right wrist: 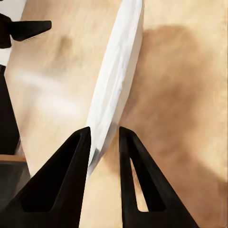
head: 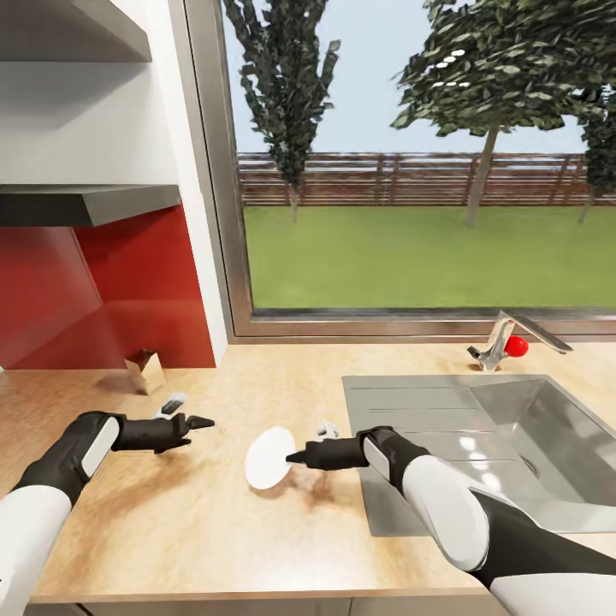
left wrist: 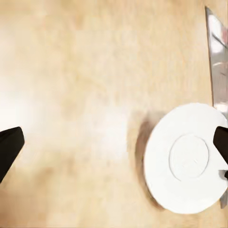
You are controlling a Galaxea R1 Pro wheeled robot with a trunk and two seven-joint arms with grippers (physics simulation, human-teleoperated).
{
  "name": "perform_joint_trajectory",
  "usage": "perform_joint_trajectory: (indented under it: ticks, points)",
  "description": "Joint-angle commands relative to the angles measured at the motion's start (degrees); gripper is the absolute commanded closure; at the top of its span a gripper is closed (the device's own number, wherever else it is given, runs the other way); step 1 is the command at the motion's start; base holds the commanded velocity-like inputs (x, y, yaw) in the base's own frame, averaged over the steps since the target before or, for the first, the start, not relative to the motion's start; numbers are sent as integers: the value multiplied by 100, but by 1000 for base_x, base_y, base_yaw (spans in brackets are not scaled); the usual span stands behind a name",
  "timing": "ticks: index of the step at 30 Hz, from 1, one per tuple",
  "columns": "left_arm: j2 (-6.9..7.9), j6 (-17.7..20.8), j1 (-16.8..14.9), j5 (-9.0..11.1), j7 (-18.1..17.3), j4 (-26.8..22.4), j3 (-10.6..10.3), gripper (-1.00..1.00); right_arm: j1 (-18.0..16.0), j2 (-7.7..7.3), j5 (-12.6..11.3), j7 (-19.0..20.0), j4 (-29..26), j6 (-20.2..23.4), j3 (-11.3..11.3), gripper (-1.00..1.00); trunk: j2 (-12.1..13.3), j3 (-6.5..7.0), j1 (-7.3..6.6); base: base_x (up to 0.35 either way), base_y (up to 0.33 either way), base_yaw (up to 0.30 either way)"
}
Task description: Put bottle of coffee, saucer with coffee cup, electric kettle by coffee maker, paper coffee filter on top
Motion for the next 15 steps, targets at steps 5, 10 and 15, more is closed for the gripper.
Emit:
perform_joint_trajectory:
  ticks: [5,10,15]
  points:
    - [36,-2,17,-66,-41,-341,-21,-100,-2,3,-65,33,-833,59,-103,100,-11,-13,3,0,0,0]
    - [34,-34,127,-88,-42,-378,-78,-100,-2,3,-206,34,-1771,68,-146,100,-11,-13,3,0,0,0]
    - [31,-42,371,-97,-45,-386,-88,-100,-2,3,-217,44,-2081,69,-154,100,-11,-13,3,0,0,0]
